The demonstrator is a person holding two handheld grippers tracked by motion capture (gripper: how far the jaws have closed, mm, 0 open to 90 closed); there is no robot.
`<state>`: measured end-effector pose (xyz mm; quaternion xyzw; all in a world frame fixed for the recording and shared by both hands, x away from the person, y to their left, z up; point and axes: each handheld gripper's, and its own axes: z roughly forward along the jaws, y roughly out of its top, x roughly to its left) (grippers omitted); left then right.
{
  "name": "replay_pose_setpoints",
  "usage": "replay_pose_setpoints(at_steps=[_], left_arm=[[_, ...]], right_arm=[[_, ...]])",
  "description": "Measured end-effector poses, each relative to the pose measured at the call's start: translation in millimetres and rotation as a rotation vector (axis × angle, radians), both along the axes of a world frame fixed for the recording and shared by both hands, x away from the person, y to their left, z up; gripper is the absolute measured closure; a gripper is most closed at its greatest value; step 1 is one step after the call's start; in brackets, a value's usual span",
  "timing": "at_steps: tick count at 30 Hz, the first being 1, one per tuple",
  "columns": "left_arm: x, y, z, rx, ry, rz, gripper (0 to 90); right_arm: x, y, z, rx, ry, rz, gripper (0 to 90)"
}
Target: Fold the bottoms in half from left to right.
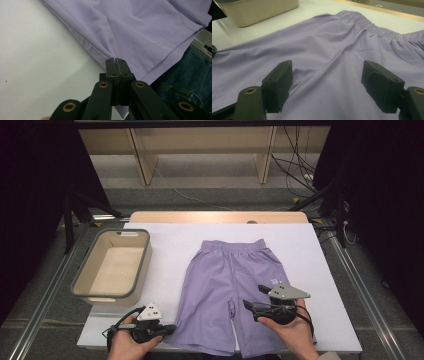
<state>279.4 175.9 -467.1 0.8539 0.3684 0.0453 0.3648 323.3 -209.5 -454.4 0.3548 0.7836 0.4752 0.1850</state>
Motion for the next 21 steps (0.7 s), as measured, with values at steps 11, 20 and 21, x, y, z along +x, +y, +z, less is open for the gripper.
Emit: replay_pose_setpoints(at_steps=[11,20,21], left_arm=[[-0.3,3.7,4.1,-0.027,-0.008,0.016,89.2],[-0.5,5.0,5.4,-0.036,-0.011,0.019,89.2],[-0.5,5.1,5.6,-0.036,-0.011,0.019,89.2]], right_arm=[[8.5,9.8,4.9,0.002,-0.002,0.017,26.1],[23.0,24.5,10.1,-0.001,-0.006,0.035,26.1],[24.7,26.0,10.8,-0.001,-0.006,0.037,26.1]])
